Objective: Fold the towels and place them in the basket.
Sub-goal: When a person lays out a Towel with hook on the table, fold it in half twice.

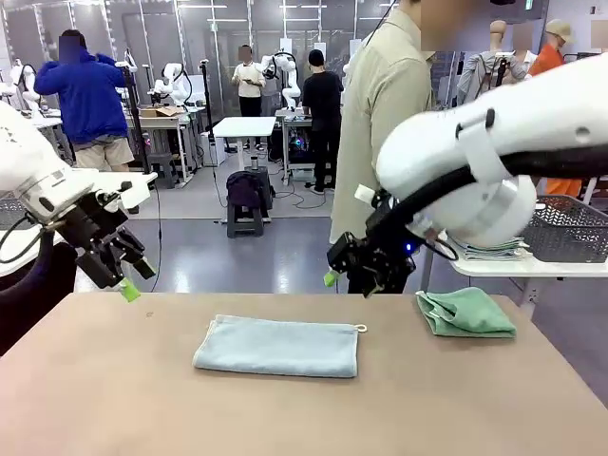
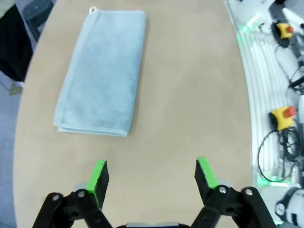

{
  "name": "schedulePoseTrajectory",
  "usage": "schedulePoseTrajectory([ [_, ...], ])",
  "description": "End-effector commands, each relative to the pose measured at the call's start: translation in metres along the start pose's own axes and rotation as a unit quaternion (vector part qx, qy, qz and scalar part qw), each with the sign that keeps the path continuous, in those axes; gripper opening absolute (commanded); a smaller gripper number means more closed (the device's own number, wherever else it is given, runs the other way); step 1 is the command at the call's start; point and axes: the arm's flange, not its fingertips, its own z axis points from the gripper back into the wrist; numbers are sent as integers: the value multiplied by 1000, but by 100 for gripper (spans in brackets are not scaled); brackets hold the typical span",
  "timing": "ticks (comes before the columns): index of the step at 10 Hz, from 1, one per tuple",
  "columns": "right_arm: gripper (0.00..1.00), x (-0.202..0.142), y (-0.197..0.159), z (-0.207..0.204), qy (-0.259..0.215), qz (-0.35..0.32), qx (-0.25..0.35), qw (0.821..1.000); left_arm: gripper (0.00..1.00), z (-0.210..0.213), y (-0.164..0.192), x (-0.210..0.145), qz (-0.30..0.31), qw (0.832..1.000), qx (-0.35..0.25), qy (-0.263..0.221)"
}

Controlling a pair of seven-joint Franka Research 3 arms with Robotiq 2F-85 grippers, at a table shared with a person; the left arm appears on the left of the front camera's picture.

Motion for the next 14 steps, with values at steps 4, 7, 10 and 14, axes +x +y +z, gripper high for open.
schedulePoseTrajectory([
  [4, 85, 0, 0, 0, 0, 0, 0, 1000, 92, 2, 3, -20, -20, 995, -30, -93],
  [7, 85, -2, -1, -1, -5, -4, 1, 1000, 92, -2, 3, -26, 22, 994, -22, -105],
  [10, 85, 3, 0, -12, 40, -115, -44, 992, 92, 2, 4, -23, 1, 996, -15, -86],
  [14, 85, 18, -25, -65, 37, -205, -85, 974, 92, 2, 4, -23, 1, 996, -15, -86],
])
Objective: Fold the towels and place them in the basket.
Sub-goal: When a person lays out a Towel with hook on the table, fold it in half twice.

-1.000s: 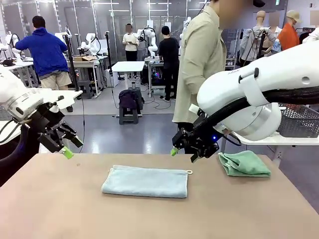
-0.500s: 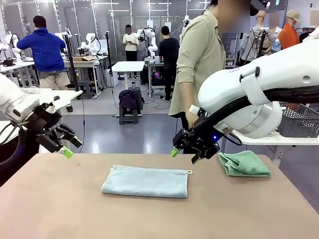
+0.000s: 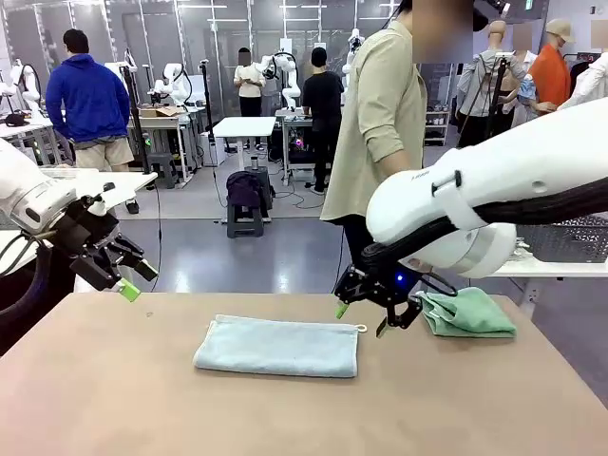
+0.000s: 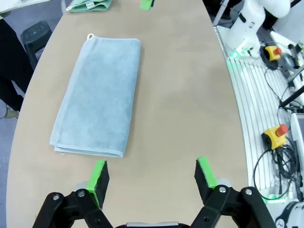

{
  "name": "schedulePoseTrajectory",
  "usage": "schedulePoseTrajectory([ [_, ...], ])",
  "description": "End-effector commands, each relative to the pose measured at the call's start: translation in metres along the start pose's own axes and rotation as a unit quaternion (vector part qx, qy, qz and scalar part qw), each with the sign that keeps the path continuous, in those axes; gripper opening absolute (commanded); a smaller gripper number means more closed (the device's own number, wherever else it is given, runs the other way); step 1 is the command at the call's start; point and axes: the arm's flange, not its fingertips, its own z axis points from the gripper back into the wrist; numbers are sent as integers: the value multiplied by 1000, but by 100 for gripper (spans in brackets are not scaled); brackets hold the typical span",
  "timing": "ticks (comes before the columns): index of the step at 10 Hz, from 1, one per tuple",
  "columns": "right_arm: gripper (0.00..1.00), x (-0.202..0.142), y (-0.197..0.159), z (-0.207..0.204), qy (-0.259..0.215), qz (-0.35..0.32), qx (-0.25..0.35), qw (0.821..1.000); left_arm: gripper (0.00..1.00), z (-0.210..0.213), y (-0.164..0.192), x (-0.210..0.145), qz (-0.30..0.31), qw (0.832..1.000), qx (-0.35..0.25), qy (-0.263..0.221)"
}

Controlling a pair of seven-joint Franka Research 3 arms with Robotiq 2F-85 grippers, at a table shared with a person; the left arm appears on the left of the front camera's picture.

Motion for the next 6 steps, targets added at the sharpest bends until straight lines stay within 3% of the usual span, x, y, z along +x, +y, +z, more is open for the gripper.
schedulePoseTrajectory([
  [1, 85, 17, 16, -27, -5, -9, -16, 1000, 92, 2, -1, 0, -5, 1000, 1, 4],
  [6, 85, 48, 18, -88, -49, 48, -90, 994, 92, 2, -1, 0, -5, 1000, 1, 4],
])
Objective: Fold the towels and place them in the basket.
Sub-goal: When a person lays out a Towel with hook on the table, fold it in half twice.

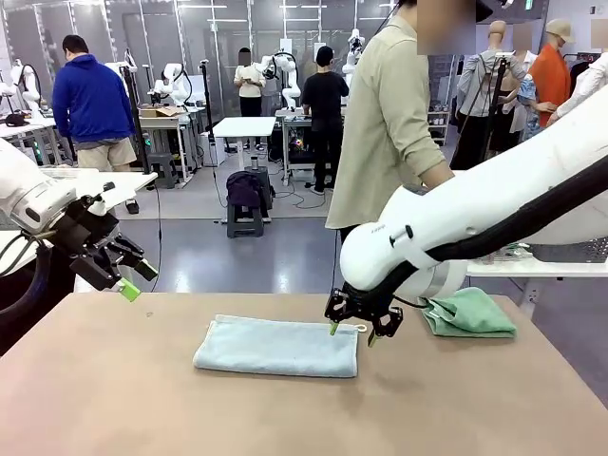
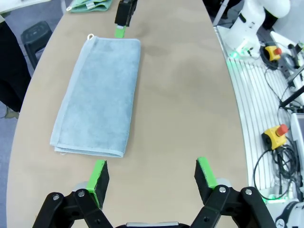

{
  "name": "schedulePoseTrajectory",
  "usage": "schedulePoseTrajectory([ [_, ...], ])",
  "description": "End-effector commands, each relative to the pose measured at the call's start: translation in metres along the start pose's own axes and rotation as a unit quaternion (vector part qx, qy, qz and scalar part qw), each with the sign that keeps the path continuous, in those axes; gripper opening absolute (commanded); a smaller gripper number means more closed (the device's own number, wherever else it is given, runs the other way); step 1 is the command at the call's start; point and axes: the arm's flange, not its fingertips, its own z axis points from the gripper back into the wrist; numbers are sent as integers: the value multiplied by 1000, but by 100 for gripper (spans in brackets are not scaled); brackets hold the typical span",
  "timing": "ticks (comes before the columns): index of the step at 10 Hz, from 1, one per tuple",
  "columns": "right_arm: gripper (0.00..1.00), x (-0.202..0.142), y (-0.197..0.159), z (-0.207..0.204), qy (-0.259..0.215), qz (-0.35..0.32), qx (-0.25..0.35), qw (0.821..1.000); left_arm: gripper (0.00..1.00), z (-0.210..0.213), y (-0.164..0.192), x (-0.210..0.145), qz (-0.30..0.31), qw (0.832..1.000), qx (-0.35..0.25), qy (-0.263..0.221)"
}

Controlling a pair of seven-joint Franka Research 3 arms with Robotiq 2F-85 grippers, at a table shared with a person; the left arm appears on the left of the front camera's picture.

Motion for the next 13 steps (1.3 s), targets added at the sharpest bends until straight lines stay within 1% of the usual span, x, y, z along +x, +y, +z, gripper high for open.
schedulePoseTrajectory([
  [1, 85, 8, 13, -12, -19, -1, -23, 1000, 92, 1, -1, 0, -4, 1000, 0, 4],
  [4, 85, 9, 18, -30, -48, 6, -45, 998, 92, 1, -1, 0, -4, 1000, 0, 4],
  [6, 85, 10, 20, -40, -49, 7, -49, 998, 92, 1, -1, 0, -4, 1000, 0, 4],
  [8, 85, 8, 25, -44, -57, 1, -61, 996, 92, 1, -1, 0, -4, 1000, 0, 4],
  [11, 85, 6, 27, -50, -56, -11, -65, 996, 92, 1, -1, 0, -4, 1000, 0, 4],
  [12, 75, 6, 26, -51, -57, -12, -66, 996, 92, 1, -1, 0, -4, 1000, 0, 4],
  [13, 74, 6, 26, -53, -55, -13, -67, 996, 92, 1, -1, 0, -4, 1000, 0, 4],
])
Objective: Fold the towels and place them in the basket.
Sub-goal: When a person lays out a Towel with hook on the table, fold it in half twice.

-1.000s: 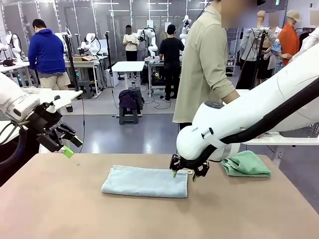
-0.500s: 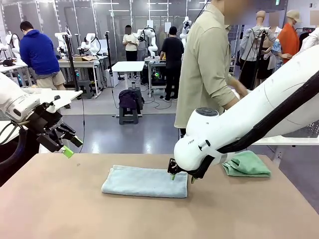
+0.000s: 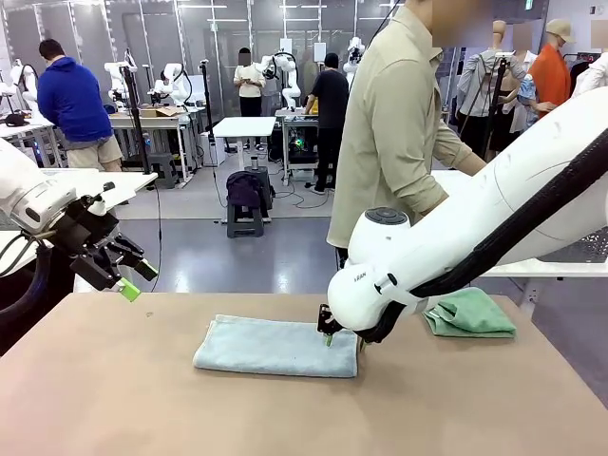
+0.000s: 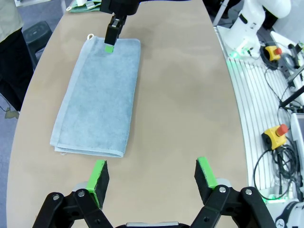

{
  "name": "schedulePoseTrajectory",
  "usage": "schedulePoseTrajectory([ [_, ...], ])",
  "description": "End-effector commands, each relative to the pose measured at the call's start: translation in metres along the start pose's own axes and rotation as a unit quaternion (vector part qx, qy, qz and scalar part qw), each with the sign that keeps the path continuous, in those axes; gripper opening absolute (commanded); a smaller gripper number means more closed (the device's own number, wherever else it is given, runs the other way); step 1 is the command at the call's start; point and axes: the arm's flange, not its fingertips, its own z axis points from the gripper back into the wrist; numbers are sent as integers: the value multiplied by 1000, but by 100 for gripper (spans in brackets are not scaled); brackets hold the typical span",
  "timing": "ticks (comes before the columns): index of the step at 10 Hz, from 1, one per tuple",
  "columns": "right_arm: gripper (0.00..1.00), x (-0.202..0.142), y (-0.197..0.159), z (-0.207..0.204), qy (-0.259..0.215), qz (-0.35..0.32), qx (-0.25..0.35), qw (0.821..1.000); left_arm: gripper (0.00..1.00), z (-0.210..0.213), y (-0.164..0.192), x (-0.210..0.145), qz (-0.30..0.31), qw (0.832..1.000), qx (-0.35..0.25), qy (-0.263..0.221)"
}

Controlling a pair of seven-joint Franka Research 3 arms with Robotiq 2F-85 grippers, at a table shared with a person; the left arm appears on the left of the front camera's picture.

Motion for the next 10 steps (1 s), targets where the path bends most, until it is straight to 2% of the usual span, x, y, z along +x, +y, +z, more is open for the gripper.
schedulePoseTrajectory([
  [1, 63, 1, 9, -8, -15, -22, -15, 1000, 92, 1, -1, 0, -4, 1000, 0, 4],
  [3, 43, 0, 9, -10, -14, -30, -18, 999, 92, 1, -1, 0, -4, 1000, 0, 4],
  [6, 43, 0, 10, -12, -16, -33, -25, 999, 92, 1, -1, 0, -4, 1000, 0, 4],
  [7, 25, 1, 10, -12, -14, -33, -28, 999, 92, 1, -1, 0, -4, 1000, 0, 4],
  [8, 25, 0, 10, -13, -13, -34, -28, 999, 92, 1, -1, 0, -4, 1000, 0, 4],
  [9, 6, 0, 9, -12, -13, -34, -30, 999, 92, 1, -1, 0, -4, 1000, 0, 4],
  [10, 20, 0, 8, -12, -13, -34, -31, 999, 92, 1, -1, 0, -4, 1000, 0, 4],
])
